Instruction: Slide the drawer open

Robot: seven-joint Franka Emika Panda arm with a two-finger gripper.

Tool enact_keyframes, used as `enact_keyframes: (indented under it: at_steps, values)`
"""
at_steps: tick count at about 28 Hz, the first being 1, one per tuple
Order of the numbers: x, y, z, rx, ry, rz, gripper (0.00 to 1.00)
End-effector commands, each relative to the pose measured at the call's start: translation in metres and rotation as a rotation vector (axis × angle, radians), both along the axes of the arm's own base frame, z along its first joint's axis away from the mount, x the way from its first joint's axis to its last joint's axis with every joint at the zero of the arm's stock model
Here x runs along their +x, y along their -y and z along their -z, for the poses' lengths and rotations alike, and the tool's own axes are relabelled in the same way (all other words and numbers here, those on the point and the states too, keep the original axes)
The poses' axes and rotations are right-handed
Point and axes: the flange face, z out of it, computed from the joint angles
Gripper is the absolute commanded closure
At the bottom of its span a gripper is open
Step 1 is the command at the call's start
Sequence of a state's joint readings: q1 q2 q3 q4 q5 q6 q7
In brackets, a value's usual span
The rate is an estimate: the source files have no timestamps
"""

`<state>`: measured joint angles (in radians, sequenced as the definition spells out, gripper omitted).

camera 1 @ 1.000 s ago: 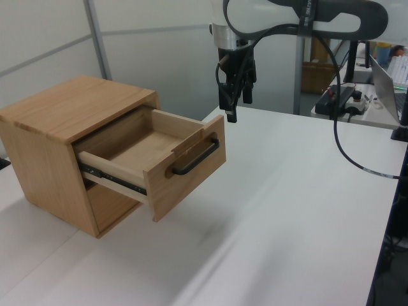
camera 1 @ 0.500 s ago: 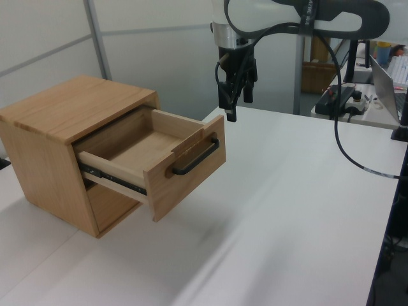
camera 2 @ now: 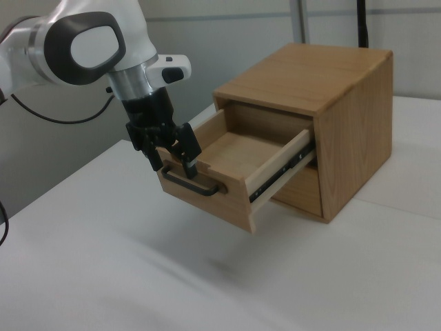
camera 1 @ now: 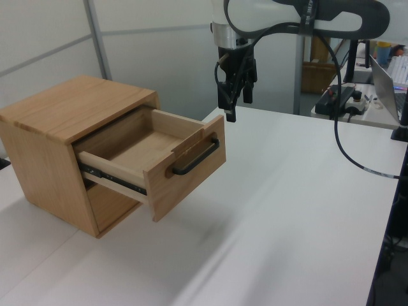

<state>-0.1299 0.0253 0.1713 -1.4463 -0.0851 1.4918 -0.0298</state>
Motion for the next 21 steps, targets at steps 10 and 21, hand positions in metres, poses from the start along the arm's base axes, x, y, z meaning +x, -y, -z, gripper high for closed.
enact_keyframes:
  at_steps: [10, 21]
  values:
    - [-0.0034, -0.0057, -0.0005, 0.037, -0.02, 0.018, 0.0]
    - [-0.0019, -0.0055, 0.002, 0.037, -0.025, 0.017, 0.0]
